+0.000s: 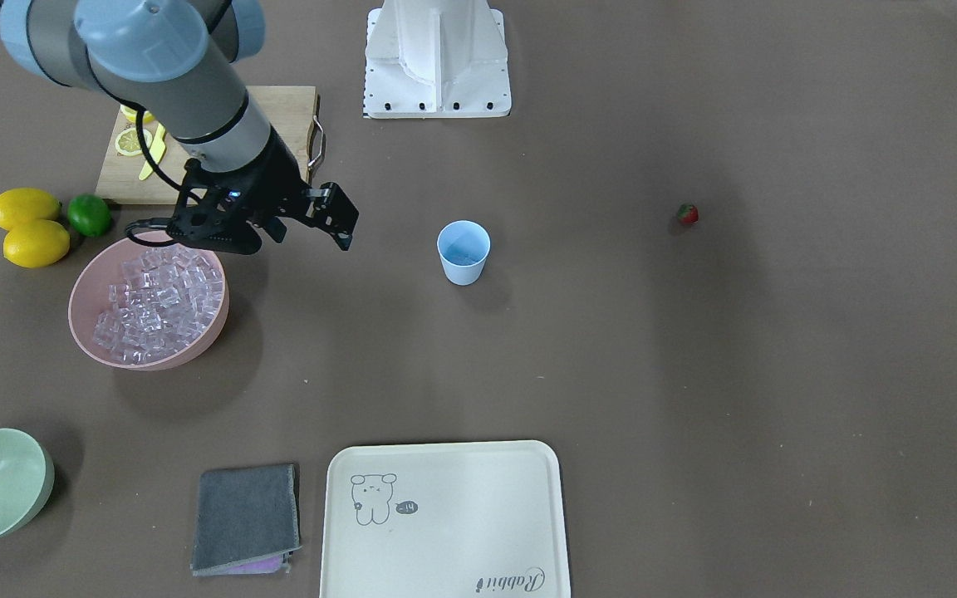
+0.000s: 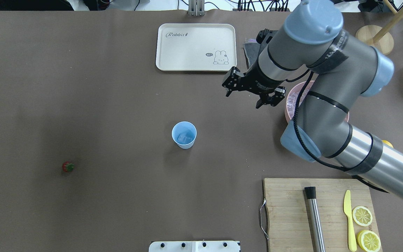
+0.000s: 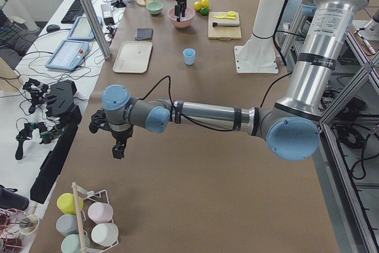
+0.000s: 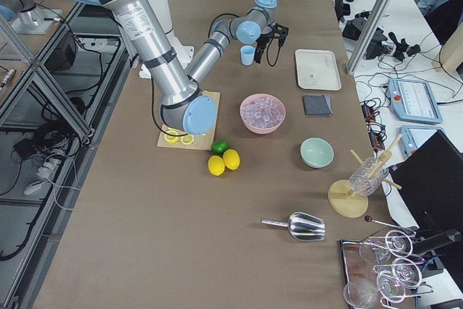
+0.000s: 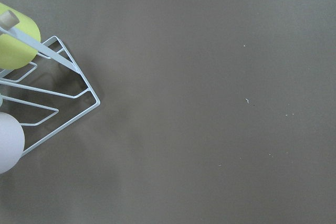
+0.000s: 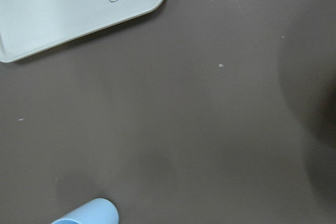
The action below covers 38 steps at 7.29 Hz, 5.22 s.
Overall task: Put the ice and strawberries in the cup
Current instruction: 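Move the right gripper back over the pink ice bowl, then lower the right gripper into the bowl to grasp a third ice cube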
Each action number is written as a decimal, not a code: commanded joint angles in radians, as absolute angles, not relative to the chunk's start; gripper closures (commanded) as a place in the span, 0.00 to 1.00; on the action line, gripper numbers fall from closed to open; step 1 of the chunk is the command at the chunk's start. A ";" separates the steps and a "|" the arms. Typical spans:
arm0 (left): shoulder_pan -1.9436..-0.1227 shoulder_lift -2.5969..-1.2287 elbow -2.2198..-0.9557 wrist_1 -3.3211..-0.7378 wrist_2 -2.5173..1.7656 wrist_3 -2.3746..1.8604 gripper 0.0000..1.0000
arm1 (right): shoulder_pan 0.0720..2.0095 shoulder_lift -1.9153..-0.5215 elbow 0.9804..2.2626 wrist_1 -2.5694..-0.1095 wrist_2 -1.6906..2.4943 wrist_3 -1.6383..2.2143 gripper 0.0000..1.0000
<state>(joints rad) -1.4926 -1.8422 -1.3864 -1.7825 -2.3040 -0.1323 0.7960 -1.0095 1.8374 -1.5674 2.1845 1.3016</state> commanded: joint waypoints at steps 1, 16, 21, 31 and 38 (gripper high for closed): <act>-1.493 -1.844 -1.390 -1.782 -2.304 -0.135 0.02 | 0.842 -1.086 1.845 -1.565 2.232 1.102 0.10; -1.493 -1.853 -1.387 -1.782 -2.304 -0.135 0.02 | 0.936 -1.253 1.697 -1.500 2.453 0.594 0.38; -1.493 -1.856 -1.388 -1.782 -2.304 -0.135 0.02 | 0.934 -1.227 1.617 -1.435 2.459 0.591 0.38; -1.493 -1.848 -1.391 -1.782 -2.304 -0.133 0.02 | 0.917 -1.236 1.600 -1.378 2.484 0.629 0.40; -1.491 -1.847 -1.393 -1.782 -2.304 -0.133 0.02 | 0.899 -1.238 1.603 -1.378 2.487 0.632 1.00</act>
<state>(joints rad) -1.4916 -1.8471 -1.3941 -1.7825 -2.3040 -0.1336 0.9001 -1.2403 1.6018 -1.3776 2.4852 0.6335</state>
